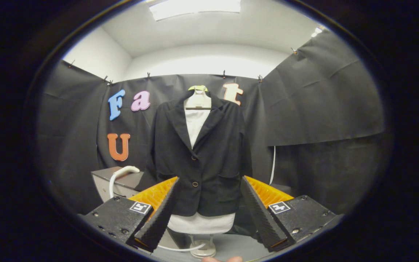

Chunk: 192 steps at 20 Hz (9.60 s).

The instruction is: Iron the clothes twice with a garment steamer, once on the left side and once on the right side.

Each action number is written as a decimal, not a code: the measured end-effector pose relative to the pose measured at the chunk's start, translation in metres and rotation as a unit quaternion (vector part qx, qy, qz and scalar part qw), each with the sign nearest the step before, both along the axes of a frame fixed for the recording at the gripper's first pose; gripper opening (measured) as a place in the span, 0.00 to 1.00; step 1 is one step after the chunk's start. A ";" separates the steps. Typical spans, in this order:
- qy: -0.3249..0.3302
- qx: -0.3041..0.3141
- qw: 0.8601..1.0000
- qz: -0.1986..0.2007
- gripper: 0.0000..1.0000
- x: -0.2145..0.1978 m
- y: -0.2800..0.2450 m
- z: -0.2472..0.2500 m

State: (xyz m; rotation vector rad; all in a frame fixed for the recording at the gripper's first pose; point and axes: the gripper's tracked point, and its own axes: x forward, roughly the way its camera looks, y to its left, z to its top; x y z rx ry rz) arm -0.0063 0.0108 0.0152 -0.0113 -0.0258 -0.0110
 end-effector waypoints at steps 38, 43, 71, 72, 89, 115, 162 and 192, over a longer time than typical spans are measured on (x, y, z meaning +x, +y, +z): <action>0.265 -0.016 0.937 0.229 1.00 0.358 0.519 -0.125; 0.322 -0.024 0.925 0.202 0.98 0.408 0.558 -0.174; 0.281 0.017 0.933 0.224 0.33 0.364 0.564 -0.123; 0.269 0.018 0.936 0.226 0.33 0.351 0.558 -0.110; 0.121 0.023 0.983 0.136 0.32 0.192 0.343 0.016; -0.051 -0.095 0.989 -0.098 0.32 0.285 0.142 0.123; 0.201 -0.170 0.954 -0.141 0.32 0.147 0.101 -0.274; -0.063 -0.033 0.977 -0.200 0.32 0.260 -0.054 0.105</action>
